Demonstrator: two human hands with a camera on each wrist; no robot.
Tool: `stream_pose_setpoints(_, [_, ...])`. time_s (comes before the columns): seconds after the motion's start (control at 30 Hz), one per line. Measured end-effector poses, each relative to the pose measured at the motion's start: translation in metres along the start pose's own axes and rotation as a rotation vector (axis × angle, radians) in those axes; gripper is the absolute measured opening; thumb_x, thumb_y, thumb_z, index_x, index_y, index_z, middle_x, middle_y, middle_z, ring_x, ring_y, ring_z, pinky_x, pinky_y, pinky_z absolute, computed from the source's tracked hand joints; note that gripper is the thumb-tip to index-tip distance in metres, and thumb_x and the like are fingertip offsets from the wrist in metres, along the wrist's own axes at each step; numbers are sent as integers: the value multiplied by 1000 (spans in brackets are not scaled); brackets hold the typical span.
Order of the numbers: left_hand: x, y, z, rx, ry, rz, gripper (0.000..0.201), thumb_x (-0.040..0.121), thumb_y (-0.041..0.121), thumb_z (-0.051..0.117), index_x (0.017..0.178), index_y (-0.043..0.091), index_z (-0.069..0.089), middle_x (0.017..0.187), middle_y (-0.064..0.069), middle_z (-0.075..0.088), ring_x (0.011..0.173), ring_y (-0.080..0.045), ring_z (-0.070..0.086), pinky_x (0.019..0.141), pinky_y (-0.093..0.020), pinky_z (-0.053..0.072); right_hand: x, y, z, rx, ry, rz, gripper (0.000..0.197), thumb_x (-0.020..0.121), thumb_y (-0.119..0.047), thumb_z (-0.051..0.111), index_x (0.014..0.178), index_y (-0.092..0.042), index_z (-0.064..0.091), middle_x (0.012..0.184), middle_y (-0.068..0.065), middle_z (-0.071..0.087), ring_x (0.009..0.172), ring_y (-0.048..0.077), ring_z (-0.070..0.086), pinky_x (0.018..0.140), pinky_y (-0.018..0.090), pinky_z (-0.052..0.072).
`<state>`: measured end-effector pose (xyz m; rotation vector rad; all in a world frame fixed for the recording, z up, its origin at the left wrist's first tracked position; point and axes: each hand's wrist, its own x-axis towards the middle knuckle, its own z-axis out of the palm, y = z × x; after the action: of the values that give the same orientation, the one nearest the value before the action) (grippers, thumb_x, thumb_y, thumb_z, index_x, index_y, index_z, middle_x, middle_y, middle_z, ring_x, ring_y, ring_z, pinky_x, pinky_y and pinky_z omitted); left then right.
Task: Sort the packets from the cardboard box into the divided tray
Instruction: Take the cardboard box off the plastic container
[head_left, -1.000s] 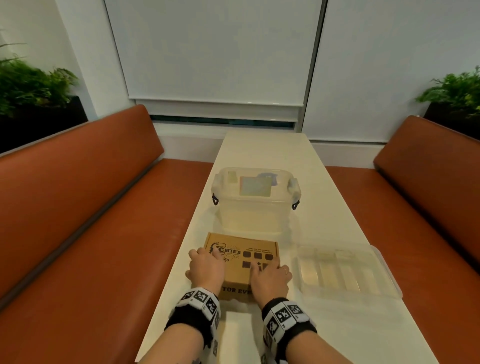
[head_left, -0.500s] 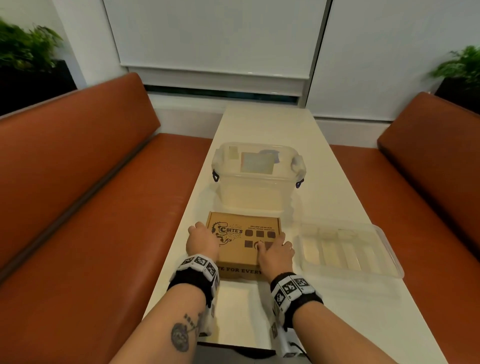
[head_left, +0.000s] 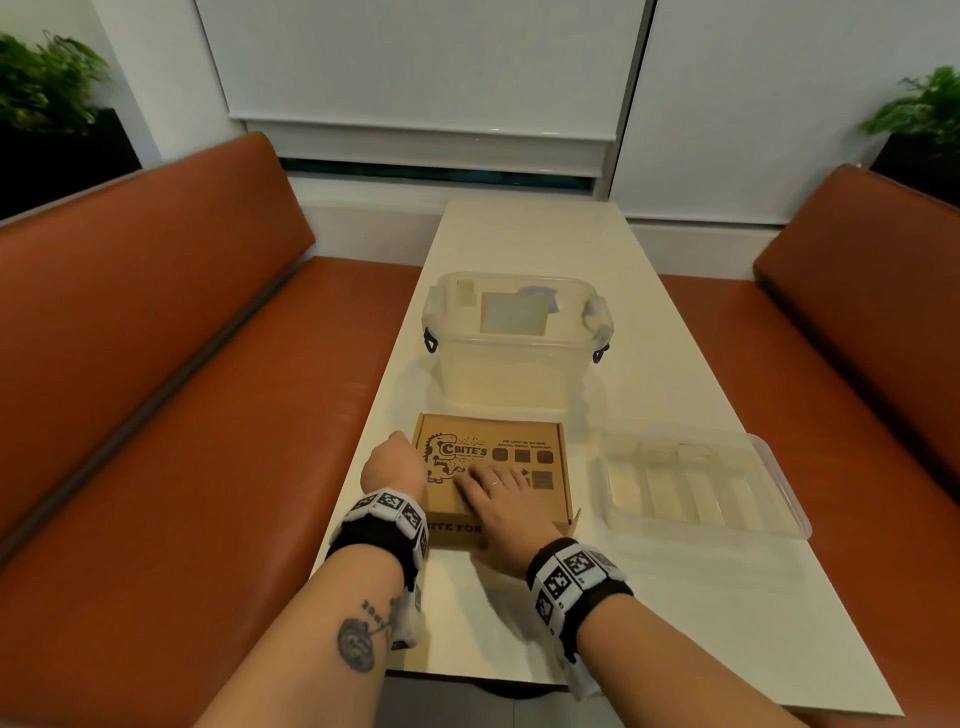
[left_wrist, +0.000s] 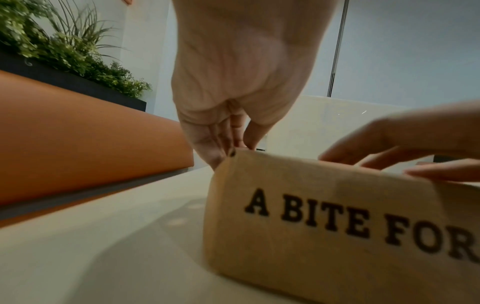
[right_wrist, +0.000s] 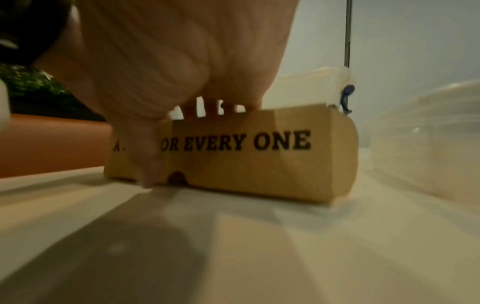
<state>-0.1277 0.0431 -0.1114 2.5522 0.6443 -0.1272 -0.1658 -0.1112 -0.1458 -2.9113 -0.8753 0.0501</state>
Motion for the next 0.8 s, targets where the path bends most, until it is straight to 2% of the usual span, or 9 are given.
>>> stream_pose_setpoints(0.1, [-1,-4,-3,-22,5,31,28,98,13,35,109,8,60,110,-14,64,98,-31,60,75,-34,48,-1,3,-1,-38,23,23,71,87,-27,57,147,-14,20,150,10,27,138,27,25,117,47,14])
stream_pose_setpoints(0.2, [-3,-7,-5,-72,3,56,28,97,14,38,108,9,63,112,-14,64,100,-32,58,72,-31,43,0,0,-4,-63,0,50,68,88,-24,55,145,-15,20,145,12,31,133,30,30,114,53,19])
stream_pose_setpoints(0.33, [0,-14,-6,-138,-30,89,26,97,16,41,107,10,65,113,-13,64,101,-31,58,77,-34,46,-2,-7,-6,-99,16,58,70,79,-28,62,138,-17,27,137,12,37,127,30,35,111,55,21])
stream_pose_setpoints(0.43, [7,-21,-9,-189,-73,122,26,97,21,46,108,15,68,113,-9,67,100,-28,60,78,-32,47,-1,-5,-20,-65,57,45,70,71,-34,65,131,-21,32,130,7,43,121,27,41,109,51,26])
stream_pose_setpoints(0.53, [10,-22,-13,-351,-170,143,23,94,20,52,107,16,71,102,-12,70,85,-28,63,74,-33,52,1,0,-40,-61,79,34,65,73,-38,62,130,-23,34,128,6,48,115,26,47,103,45,32])
stream_pose_setpoints(0.6, [12,-22,-14,-495,-216,93,28,95,12,47,112,15,68,90,-15,70,73,-28,61,69,-38,53,1,5,-51,-45,120,42,62,75,-40,58,131,-24,37,127,4,50,113,25,48,101,42,34])
stream_pose_setpoints(0.67, [14,-24,-14,-543,-235,53,34,94,4,39,112,11,67,82,-14,69,67,-29,60,61,-36,50,4,11,-65,-44,192,53,57,76,-41,53,129,-25,41,123,1,53,109,22,50,98,39,34])
stream_pose_setpoints(0.73, [14,-23,-15,-431,-233,98,28,93,7,43,105,3,68,89,-20,70,77,-34,65,70,-41,56,12,17,-80,-62,262,77,52,78,-40,48,126,-23,44,117,0,57,103,22,52,94,38,35])
stream_pose_setpoints(0.8, [12,-19,-16,-364,-226,138,28,92,11,47,111,6,67,99,-25,68,88,-40,66,81,-48,55,25,22,-97,-88,282,127,48,80,-39,46,124,-21,45,113,1,58,100,23,53,92,38,35])
